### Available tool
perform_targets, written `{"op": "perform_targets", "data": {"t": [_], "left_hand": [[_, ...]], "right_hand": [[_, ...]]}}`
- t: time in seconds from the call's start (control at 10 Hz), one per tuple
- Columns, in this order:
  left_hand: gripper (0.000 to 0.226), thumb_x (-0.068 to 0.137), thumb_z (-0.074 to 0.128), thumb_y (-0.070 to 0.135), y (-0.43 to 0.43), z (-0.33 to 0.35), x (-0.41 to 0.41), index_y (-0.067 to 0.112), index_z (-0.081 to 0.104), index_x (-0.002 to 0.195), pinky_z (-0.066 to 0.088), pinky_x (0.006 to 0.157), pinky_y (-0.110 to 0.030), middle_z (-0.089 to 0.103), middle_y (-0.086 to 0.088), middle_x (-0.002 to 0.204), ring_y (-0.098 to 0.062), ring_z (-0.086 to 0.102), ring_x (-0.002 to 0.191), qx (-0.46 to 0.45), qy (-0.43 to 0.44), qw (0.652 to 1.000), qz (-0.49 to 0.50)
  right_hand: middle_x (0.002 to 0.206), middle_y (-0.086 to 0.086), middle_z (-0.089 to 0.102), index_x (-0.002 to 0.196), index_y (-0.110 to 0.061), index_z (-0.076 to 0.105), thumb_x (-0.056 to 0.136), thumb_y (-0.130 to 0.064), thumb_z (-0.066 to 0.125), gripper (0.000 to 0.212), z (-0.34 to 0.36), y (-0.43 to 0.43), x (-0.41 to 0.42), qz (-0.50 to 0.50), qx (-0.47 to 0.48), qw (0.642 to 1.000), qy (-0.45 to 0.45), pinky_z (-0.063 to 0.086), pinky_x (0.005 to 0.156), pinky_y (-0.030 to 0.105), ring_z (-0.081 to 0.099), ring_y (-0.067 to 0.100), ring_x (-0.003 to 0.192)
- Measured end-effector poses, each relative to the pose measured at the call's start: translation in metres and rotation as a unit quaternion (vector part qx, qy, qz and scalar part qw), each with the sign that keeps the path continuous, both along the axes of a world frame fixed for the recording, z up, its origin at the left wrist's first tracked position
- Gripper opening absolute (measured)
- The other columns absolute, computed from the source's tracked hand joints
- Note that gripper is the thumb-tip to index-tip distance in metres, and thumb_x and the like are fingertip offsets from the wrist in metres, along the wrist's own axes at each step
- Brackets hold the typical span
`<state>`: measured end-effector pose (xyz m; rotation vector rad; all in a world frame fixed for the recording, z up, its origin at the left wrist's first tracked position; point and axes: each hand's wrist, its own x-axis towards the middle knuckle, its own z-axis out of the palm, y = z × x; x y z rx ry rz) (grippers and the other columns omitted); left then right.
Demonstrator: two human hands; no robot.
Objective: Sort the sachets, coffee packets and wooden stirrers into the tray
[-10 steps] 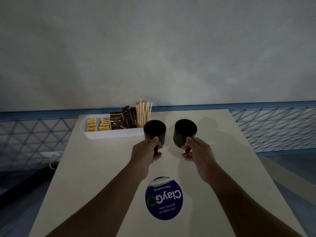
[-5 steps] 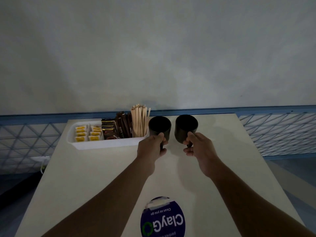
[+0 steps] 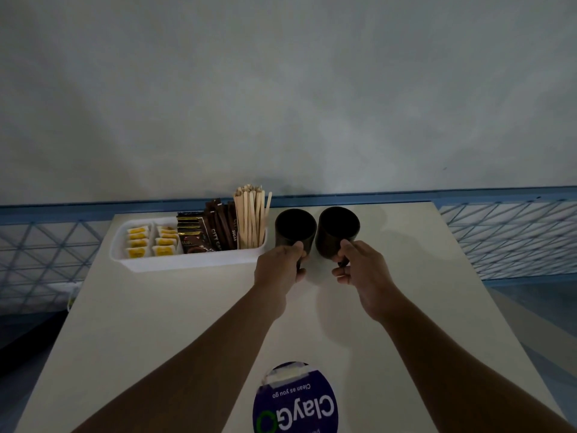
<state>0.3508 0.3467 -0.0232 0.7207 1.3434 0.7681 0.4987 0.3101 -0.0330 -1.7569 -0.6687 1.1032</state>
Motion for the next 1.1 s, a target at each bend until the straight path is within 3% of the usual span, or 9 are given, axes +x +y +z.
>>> {"op": "perform_targets", "data": {"t": [0.2,0.3,0.4,0.6,0.8,1.0,1.1], "left_hand": [[0.016,0.091,0.065,0.034,-0.003,0.003,-0.005,0.018,0.066,0.089,0.058,0.09,-0.04,0.067,-0.005,0.1,-0.02,0.067,0.089,0.001,0.036,0.999,-0.011],[0.021,0.09,0.066,0.036,-0.006,0.007,-0.01,0.019,0.062,0.079,0.056,0.091,-0.038,0.068,-0.006,0.091,-0.023,0.067,0.087,0.031,0.062,0.997,-0.02],[0.016,0.089,0.068,0.035,-0.014,0.016,-0.019,0.02,0.064,0.082,0.056,0.092,-0.041,0.069,-0.004,0.089,-0.026,0.069,0.091,0.042,0.065,0.997,-0.018],[0.016,0.088,0.07,0.03,-0.032,0.043,-0.043,0.018,0.065,0.098,0.056,0.091,-0.043,0.068,-0.002,0.093,-0.024,0.067,0.094,0.084,0.091,0.992,-0.04],[0.024,0.087,0.07,0.029,-0.05,0.09,-0.069,0.015,0.065,0.107,0.055,0.092,-0.041,0.067,-0.001,0.104,-0.019,0.064,0.1,0.176,0.14,0.97,-0.097],[0.02,0.082,0.076,0.03,-0.068,0.153,-0.091,0.018,0.069,0.095,0.054,0.084,-0.038,0.07,0.002,0.096,-0.016,0.065,0.092,0.281,0.18,0.938,-0.091],[0.026,0.082,0.076,0.029,-0.081,0.191,-0.101,0.016,0.07,0.103,0.049,0.082,-0.026,0.07,0.004,0.1,-0.012,0.063,0.096,0.335,0.208,0.916,-0.074]], "right_hand": [[0.09,0.011,0.069,0.096,-0.008,0.066,0.099,-0.03,0.056,0.024,0.004,-0.005,0.003,0.004,-0.011,1.0,-0.015,0.052,0.066,0.036,0.066,0.025,0.074],[0.09,0.008,0.071,0.093,-0.014,0.066,0.098,-0.03,0.058,0.018,0.011,-0.011,0.006,-0.009,-0.014,0.999,-0.037,0.055,0.067,0.036,0.068,0.024,0.077],[0.089,0.004,0.069,0.087,-0.02,0.063,0.097,-0.028,0.061,0.014,0.02,-0.018,0.009,-0.019,-0.008,0.998,-0.053,0.056,0.069,0.037,0.068,0.023,0.079],[0.096,0.005,0.069,0.108,-0.015,0.063,0.094,-0.034,0.067,0.024,0.044,-0.032,0.007,-0.019,-0.003,0.997,-0.074,0.058,0.077,0.042,0.069,0.026,0.089],[0.094,0.003,0.07,0.109,-0.018,0.064,0.091,-0.034,0.069,0.024,0.088,-0.05,-0.012,0.022,0.035,0.993,-0.115,0.058,0.074,0.041,0.069,0.025,0.088],[0.095,0.001,0.072,0.105,-0.025,0.068,0.086,-0.035,0.072,0.022,0.144,-0.068,-0.037,0.066,0.096,0.98,-0.163,0.056,0.066,0.035,0.069,0.023,0.088],[0.095,-0.003,0.072,0.108,-0.027,0.068,0.085,-0.037,0.073,0.026,0.176,-0.073,-0.049,0.082,0.131,0.971,-0.183,0.057,0.079,0.041,0.07,0.022,0.092]]}}
